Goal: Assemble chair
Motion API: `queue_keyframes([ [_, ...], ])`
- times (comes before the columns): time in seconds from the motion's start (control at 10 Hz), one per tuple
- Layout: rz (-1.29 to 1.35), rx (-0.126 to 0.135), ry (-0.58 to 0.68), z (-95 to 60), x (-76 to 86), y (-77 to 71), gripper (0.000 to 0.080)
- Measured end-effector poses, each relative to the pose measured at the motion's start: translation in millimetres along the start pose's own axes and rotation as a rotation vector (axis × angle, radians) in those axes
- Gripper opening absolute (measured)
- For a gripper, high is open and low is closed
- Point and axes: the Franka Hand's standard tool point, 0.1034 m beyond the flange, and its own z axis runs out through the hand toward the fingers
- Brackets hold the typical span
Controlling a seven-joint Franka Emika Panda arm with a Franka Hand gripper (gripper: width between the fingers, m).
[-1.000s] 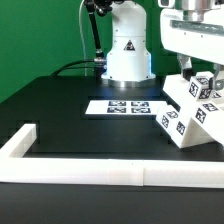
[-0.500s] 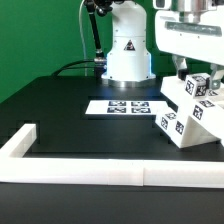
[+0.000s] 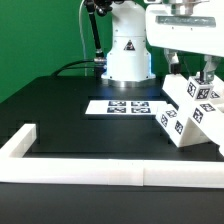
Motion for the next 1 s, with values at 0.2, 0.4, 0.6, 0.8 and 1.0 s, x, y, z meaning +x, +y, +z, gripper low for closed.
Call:
queue_keyframes([
  [0.2,-0.01,0.005,0.004,1.1,-4.9,-2.7,0.0649],
  [0.4,-0.013,0.008,0.006,1.6,-5.5,-3.2,0.0649],
  [0.6,-0.024,0.031,0.021,3.1,-4.4,-4.9,0.0649],
  [0.8,-0.064,0.033,0.023,2.2,-0.2,-3.6,0.0649],
  [1.0,-0.075,0.041,0.021,-4.2,3.2,-4.0,0.0649],
])
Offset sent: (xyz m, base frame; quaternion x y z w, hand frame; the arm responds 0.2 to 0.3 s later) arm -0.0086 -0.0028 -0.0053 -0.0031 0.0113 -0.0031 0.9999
